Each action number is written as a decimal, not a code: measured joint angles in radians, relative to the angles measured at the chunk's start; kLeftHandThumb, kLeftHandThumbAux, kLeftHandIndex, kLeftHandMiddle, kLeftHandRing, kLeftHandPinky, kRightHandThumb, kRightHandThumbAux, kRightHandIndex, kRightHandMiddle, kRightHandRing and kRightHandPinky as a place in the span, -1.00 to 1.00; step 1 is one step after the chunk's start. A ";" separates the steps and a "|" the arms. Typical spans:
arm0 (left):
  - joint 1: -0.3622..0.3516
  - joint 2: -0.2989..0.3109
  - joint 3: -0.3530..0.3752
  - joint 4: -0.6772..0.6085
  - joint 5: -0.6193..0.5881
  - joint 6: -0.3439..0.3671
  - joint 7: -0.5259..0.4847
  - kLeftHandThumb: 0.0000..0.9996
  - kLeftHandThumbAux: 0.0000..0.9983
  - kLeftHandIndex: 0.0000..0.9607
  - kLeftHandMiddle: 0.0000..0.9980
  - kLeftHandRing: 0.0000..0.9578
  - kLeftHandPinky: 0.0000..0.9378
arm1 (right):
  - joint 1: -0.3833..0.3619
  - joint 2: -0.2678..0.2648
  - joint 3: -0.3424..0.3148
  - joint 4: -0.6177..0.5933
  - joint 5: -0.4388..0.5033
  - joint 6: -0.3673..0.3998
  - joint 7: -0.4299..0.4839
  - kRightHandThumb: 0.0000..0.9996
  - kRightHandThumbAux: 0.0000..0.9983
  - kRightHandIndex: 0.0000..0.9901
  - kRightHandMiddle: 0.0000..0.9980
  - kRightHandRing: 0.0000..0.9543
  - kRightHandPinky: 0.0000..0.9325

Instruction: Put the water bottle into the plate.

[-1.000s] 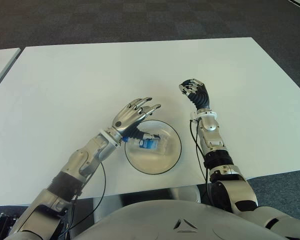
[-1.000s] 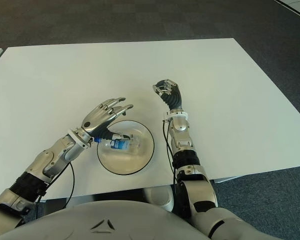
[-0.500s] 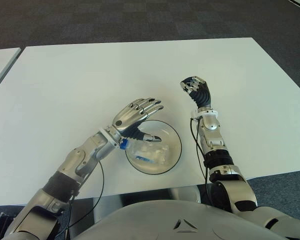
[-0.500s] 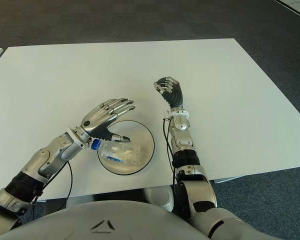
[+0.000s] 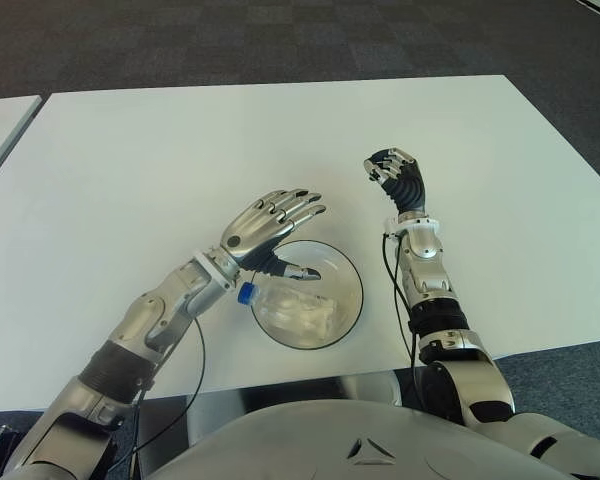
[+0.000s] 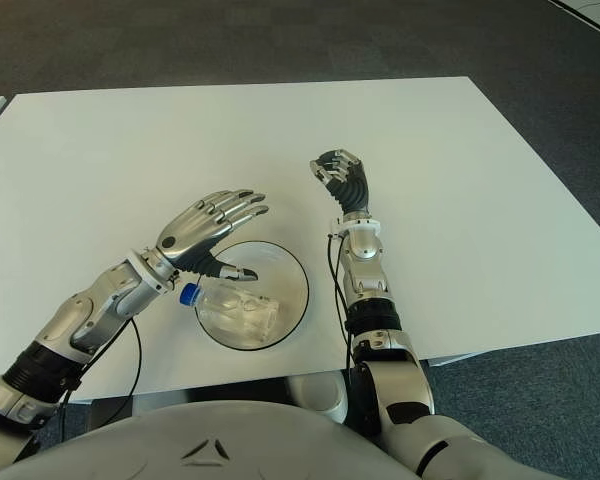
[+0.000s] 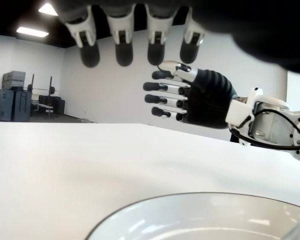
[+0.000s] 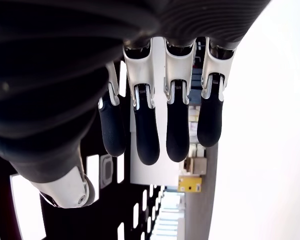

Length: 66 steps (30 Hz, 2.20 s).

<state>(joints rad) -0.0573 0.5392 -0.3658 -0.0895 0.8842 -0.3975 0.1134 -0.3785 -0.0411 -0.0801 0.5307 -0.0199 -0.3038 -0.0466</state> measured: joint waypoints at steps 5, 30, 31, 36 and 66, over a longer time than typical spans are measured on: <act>0.010 -0.009 0.027 0.003 -0.043 -0.018 0.020 -0.49 -0.75 -1.00 -1.00 -1.00 -1.00 | 0.002 -0.001 -0.008 -0.006 0.008 -0.013 0.004 0.40 0.47 -0.14 -0.01 -0.01 0.00; -0.003 -0.219 0.365 0.349 -0.714 -0.128 0.054 -0.88 0.09 -1.00 -1.00 -1.00 -0.99 | 0.013 -0.009 -0.011 -0.018 0.011 -0.024 0.009 0.40 0.47 -0.14 -0.01 -0.01 0.03; -0.002 -0.235 0.383 0.349 -0.738 -0.133 0.059 -0.89 0.13 -1.00 -1.00 -1.00 -0.98 | 0.014 -0.009 -0.011 -0.018 0.011 -0.025 0.009 0.40 0.47 -0.14 -0.01 0.00 0.04; 0.017 -0.308 0.443 0.340 -0.878 -0.156 0.047 -0.77 0.25 -0.61 -0.88 -0.97 -0.85 | 0.015 -0.007 -0.011 -0.020 0.011 -0.025 0.005 0.40 0.47 -0.14 -0.02 -0.02 0.00; -0.126 -0.423 0.605 0.744 -1.052 -0.152 0.016 -0.68 0.81 -0.01 -0.12 -0.12 -0.02 | -0.062 0.017 -0.031 0.215 0.024 -0.144 -0.030 0.40 0.47 -0.13 0.08 0.12 0.18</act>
<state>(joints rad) -0.1829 0.1162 0.2391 0.6541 -0.1682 -0.5490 0.1292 -0.4401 -0.0244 -0.1112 0.7458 0.0043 -0.4479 -0.0767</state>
